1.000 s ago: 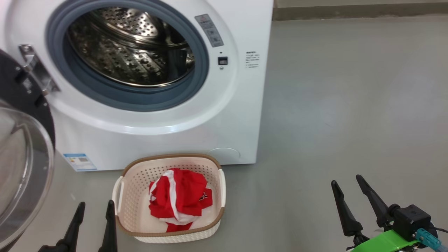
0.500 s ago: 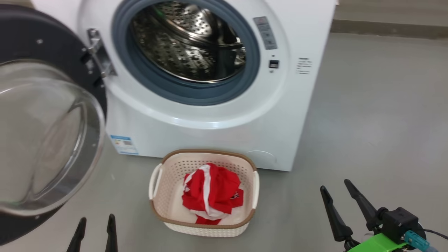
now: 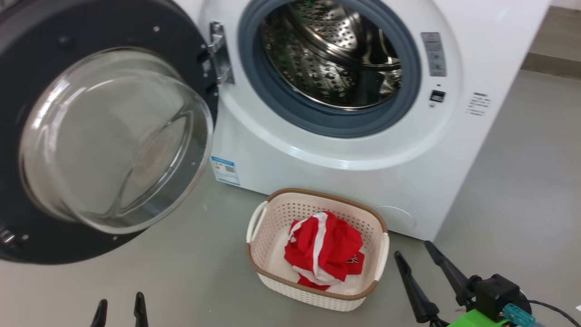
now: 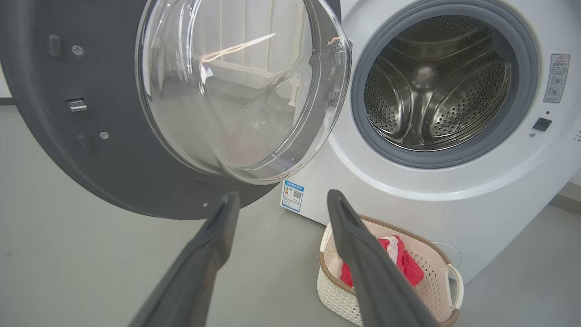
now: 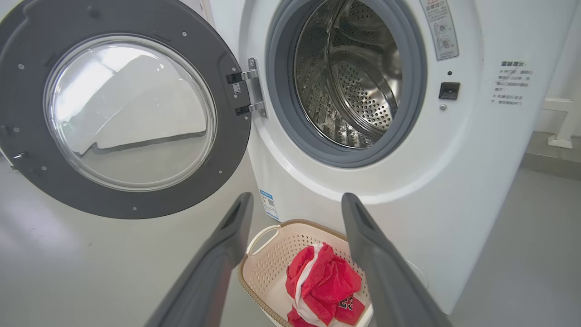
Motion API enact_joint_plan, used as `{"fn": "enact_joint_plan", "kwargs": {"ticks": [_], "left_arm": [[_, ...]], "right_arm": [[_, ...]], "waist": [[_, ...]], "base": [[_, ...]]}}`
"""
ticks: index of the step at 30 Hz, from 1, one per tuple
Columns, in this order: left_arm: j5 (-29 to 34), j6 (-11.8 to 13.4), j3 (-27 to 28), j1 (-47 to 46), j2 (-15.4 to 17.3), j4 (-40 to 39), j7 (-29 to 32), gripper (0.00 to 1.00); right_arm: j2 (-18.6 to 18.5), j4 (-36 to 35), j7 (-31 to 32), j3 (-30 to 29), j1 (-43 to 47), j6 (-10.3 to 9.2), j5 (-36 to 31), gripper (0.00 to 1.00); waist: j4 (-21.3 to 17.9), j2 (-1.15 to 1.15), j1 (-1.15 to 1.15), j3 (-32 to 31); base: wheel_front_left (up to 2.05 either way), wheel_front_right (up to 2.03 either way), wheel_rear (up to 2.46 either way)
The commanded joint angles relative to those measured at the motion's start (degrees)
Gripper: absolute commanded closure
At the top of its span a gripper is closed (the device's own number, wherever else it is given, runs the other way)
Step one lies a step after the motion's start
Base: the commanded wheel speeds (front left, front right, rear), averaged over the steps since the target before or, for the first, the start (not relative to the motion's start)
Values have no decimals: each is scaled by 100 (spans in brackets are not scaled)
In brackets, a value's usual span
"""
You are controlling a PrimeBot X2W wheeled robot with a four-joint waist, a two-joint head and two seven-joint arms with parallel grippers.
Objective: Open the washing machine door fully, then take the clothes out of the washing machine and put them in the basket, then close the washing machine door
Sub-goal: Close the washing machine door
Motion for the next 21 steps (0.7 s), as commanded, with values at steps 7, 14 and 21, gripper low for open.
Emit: {"fn": "enact_joint_plan", "kwargs": {"ticks": [7, 14, 21], "left_arm": [[-261, 337, 20, 108, 30, -359, -29, 0], [-464, 555, -84, 250, 30, -580, -29, 0], [-534, 652, -124, 314, 30, -689, -29, 0]], "right_arm": [[-110, -73, -37, 499, -398, 36, 35, 0], [-154, 4, -37, 725, -518, 36, 87, 0], [-181, 42, -37, 821, -536, 36, 139, 0]], "waist": [[582, 0, 0, 45], [653, 0, 0, 85], [647, 0, 0, 77]], "base": [[0, 0, 0], [0, 0, 0], [0, 0, 0]]}}
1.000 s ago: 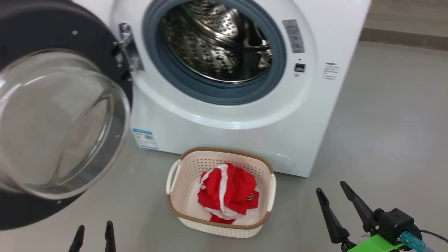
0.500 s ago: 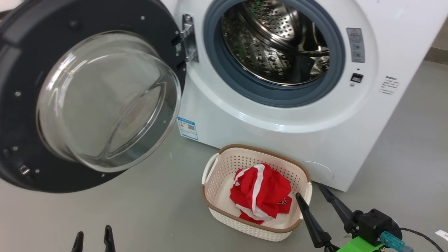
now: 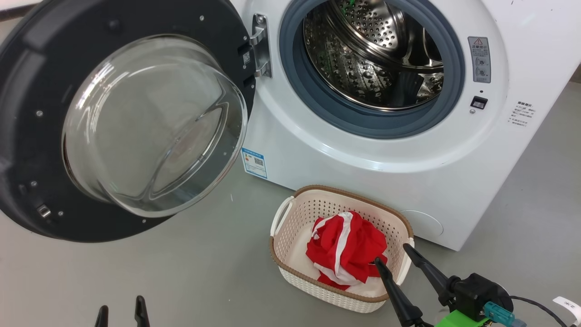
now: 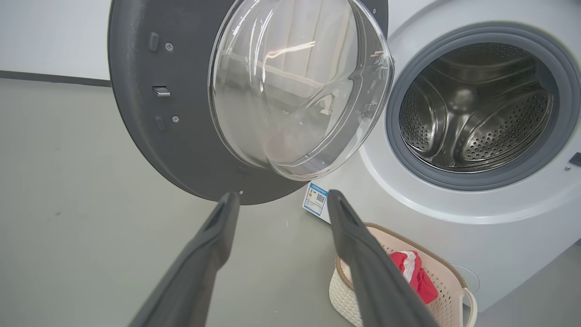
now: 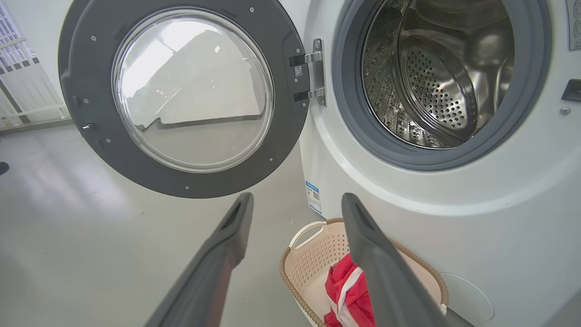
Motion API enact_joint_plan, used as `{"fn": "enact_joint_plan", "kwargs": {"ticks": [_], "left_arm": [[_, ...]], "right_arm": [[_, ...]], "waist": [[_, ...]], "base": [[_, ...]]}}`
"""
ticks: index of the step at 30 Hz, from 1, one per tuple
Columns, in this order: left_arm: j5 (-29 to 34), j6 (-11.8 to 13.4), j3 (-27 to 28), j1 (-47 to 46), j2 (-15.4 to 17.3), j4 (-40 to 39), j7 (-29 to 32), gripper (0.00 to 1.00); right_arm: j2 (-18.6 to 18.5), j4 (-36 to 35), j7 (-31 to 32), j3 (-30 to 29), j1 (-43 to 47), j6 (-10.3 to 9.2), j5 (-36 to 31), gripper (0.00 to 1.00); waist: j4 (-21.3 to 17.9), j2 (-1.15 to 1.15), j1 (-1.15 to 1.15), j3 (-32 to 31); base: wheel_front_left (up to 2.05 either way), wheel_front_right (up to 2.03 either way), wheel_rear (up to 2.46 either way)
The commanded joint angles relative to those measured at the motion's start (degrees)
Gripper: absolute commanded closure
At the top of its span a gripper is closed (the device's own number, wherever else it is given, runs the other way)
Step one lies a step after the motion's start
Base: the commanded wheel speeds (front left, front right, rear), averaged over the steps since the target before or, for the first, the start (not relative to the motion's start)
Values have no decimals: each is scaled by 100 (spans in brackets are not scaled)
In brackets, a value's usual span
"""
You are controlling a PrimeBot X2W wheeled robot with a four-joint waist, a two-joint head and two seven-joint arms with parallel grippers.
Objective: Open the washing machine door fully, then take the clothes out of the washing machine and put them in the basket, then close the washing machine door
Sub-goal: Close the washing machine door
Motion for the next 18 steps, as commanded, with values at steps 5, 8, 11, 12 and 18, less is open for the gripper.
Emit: {"fn": "enact_joint_plan", "kwargs": {"ticks": [5, 8, 11, 12, 18], "left_arm": [[-97, 58, 195, -60, 27, -252, -29, 0], [-270, 18, 262, -110, 27, -327, -29, 100], [-413, -121, 363, -205, 27, -439, -29, 100], [-485, -182, 434, -268, 27, -505, -29, 100], [57, -804, 1033, -1032, 55, -886, -29, 100]], "right_arm": [[-47, -122, -37, 108, -260, 36, 66, 0], [-38, -134, -37, 80, -241, 36, 57, 0], [-23, -149, -37, 45, -215, 36, 48, 0], [-19, -154, -37, 31, -205, 36, 45, 0], [-42, -176, -37, -58, -170, 36, 24, 0]], "waist": [[-11, 0, 0, -5], [-16, 0, 0, -6], [-22, 0, 0, -3], [-23, 0, 0, 2], [-30, 0, 0, 96]], "base": [[0, 0, 0], [0, 0, 0], [0, 0, 0], [0, 0, 0], [0, 0, 0]]}}
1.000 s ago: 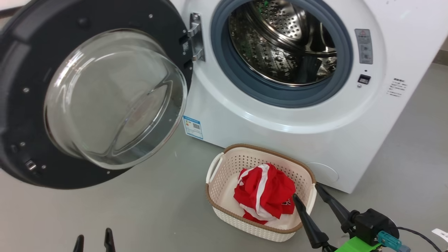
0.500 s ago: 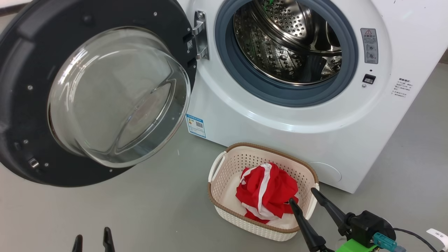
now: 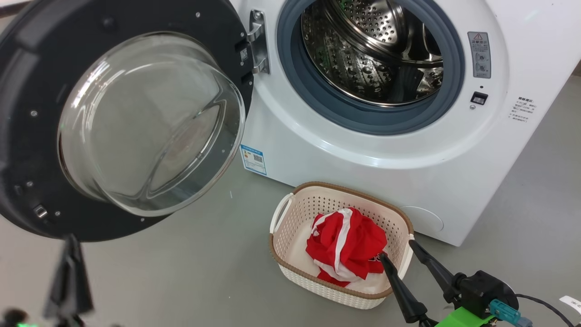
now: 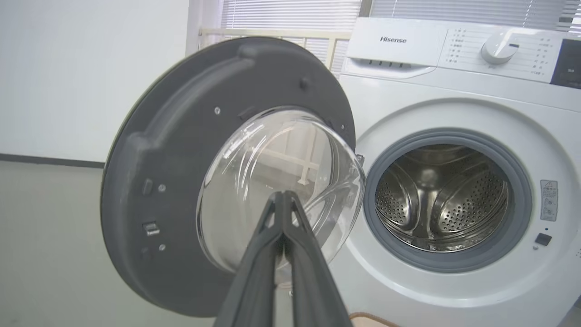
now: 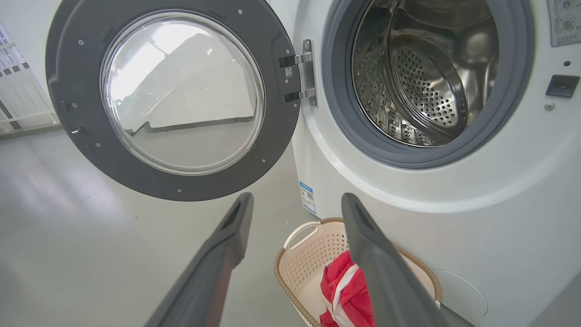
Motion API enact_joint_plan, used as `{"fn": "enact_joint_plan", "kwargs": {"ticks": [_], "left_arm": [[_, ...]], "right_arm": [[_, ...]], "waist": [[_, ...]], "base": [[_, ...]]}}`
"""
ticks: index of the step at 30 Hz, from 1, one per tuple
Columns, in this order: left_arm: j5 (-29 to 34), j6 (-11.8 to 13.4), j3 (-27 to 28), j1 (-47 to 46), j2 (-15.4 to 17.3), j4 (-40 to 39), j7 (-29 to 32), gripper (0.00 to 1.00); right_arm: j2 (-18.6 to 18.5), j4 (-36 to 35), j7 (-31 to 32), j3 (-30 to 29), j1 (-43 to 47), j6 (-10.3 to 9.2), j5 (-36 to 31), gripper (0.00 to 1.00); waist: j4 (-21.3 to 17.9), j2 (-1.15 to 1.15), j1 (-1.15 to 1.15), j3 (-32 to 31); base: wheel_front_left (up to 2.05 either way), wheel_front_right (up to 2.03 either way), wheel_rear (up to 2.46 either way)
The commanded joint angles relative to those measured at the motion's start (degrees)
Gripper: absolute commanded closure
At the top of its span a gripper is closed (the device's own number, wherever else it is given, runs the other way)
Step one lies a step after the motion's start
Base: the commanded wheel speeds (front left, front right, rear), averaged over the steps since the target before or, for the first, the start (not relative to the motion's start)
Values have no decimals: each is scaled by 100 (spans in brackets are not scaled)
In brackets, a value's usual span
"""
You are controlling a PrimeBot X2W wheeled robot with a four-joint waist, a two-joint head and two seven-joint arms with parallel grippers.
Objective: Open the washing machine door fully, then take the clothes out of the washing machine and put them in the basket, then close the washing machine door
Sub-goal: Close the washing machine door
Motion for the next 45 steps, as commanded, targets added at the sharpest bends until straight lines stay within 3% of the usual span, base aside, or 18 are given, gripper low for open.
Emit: {"fn": "enact_joint_plan", "kwargs": {"ticks": [1, 9, 14, 18, 25, 31, 40, 45], "left_arm": [[137, -119, 367, -494, 98, -221, -28, 100], [107, -444, 1256, -1982, 821, -79, -28, 100], [-126, -478, 1502, -3018, 1617, 492, -28, 100], [-666, -480, 1641, -3712, 2082, 1224, -28, 100], [-1677, -481, 1658, -4599, 2887, 3203, -15, 100], [-2619, -482, 1427, -5256, 3453, 4505, 802, 100], [-3375, -459, 1168, -5942, 3767, 5845, 2763, 100], [-3585, -269, 1169, -6037, 3919, 6372, 3725, 100]], "right_arm": [[-51, -149, -37, 54, -173, 36, 21, 0], [-147, -197, -37, 12, -240, 36, -32, 0], [-271, -223, -37, 18, -348, 36, -57, 0], [-345, -237, -37, 34, -451, 36, -63, 0], [-377, -235, -37, 36, -533, 36, -59, 0], [-371, -244, -37, 13, -531, 36, -61, 0], [-380, -267, -37, 12, -559, 36, -86, 0], [-452, -292, -37, 10, -596, 36, -85, 0]], "waist": [[-11, 0, 0, 33], [-207, 0, 0, 295], [-336, 0, 0, 577], [-421, 0, 0, 745], [-524, 0, 0, 848], [-546, 0, 0, 863], [-516, 0, 0, 996], [-549, 0, 0, 1081]], "base": [[0, 0, 0], [0, 0, 0], [0, 0, 0], [0, 0, 0], [0, 0, 0], [0, 0, 0], [0, 0, 0], [0, 0, 0]]}}
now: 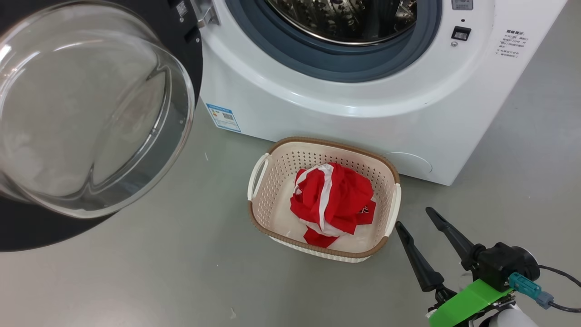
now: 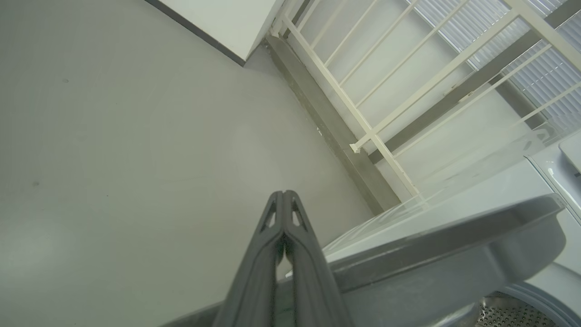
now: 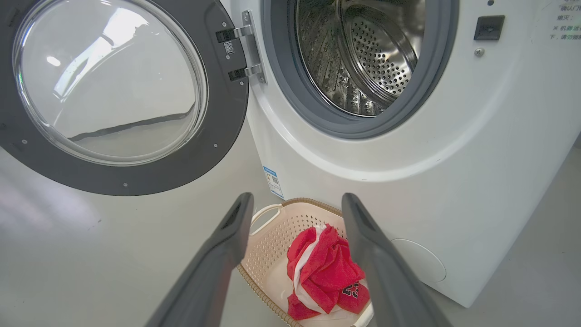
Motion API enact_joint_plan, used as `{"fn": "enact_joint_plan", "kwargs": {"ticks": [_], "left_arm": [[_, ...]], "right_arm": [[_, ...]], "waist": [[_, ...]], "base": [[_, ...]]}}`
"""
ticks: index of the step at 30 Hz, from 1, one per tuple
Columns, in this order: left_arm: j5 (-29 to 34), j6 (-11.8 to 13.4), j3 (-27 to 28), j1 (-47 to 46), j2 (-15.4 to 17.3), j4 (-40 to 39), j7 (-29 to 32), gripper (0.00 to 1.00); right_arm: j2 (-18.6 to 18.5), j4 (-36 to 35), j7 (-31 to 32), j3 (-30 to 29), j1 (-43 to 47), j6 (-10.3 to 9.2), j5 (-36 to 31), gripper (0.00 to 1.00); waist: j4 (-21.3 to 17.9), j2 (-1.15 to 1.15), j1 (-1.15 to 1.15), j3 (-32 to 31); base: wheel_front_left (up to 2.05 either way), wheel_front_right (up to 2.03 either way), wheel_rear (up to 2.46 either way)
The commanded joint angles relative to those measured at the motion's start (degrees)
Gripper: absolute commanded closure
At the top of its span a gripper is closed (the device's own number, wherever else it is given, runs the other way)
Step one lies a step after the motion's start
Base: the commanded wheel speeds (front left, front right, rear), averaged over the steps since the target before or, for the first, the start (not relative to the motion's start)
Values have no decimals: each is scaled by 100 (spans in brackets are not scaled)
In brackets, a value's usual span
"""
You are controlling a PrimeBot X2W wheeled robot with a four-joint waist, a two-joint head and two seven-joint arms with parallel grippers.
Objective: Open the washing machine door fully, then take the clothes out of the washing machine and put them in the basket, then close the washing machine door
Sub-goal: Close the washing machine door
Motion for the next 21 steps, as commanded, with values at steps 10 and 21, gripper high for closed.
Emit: {"fn": "enact_joint_plan", "kwargs": {"ticks": [10, 21], "left_arm": [[-186, -23, -24, 38, 510, 118, 1009, 100], [-406, -177, -378, 269, 351, -376, 2095, 100]], "right_arm": [[-77, -166, -37, 94, -122, 36, -67, 0], [-27, -151, -37, 86, -130, 36, -77, 0]], "waist": [[-20, 0, 0, 67], [14, 0, 0, -10]], "base": [[0, 0, 0], [0, 0, 0]]}}
